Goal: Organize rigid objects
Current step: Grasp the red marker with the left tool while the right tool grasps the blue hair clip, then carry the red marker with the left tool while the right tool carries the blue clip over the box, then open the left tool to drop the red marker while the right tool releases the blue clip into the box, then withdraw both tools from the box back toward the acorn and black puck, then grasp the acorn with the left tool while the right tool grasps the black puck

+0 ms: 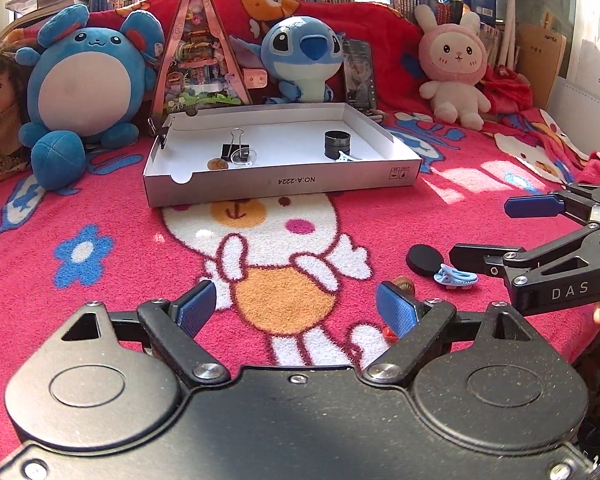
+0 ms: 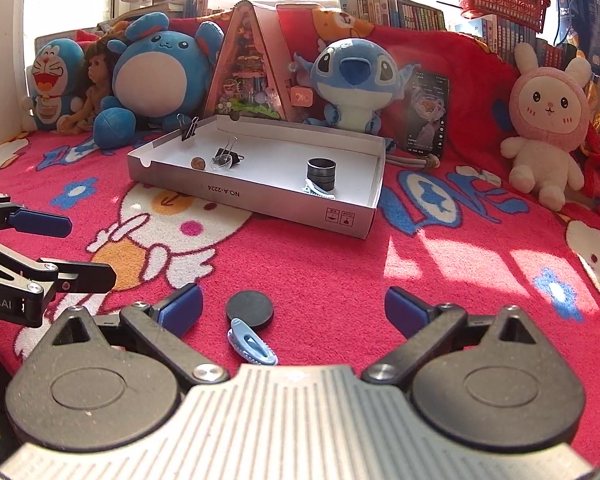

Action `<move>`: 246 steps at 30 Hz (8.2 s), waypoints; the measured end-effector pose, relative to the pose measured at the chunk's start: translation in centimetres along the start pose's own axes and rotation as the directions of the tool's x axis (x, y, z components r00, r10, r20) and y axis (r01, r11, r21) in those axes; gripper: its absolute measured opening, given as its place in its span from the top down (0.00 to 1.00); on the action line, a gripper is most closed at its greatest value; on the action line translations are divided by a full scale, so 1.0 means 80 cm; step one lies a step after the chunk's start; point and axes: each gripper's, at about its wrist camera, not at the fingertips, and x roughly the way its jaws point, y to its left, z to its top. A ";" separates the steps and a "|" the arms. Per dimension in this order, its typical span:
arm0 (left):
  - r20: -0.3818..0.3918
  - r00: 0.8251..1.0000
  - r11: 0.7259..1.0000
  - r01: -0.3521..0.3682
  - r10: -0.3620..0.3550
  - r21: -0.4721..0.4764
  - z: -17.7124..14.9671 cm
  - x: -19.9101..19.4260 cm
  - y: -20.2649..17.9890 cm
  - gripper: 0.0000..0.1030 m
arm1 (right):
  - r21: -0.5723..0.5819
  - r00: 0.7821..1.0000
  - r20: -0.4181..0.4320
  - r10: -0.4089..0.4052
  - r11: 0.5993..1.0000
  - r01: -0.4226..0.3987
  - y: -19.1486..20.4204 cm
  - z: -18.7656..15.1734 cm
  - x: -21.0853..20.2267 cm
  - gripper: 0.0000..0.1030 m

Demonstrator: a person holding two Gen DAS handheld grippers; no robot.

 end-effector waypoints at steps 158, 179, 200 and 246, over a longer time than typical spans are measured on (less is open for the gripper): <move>-0.061 0.974 0.959 -0.225 0.217 -0.175 0.170 0.203 0.094 0.29 | 0.396 0.988 -0.150 -0.036 0.914 0.093 -0.086 0.129 0.193 0.51; 0.006 0.986 0.979 -0.165 0.167 -0.117 0.147 0.135 0.067 0.23 | 0.284 0.998 -0.062 -0.014 0.958 0.031 -0.062 0.116 0.136 0.29; -0.011 0.999 0.999 0.037 -0.038 -0.033 0.057 0.044 0.014 0.22 | 0.079 1.000 -0.003 0.023 0.997 -0.023 -0.033 0.058 0.057 0.18; 0.002 0.999 0.997 -0.037 0.038 -0.074 0.036 0.049 0.008 0.84 | 0.027 0.996 -0.023 0.082 0.996 -0.082 0.022 -0.018 0.039 0.51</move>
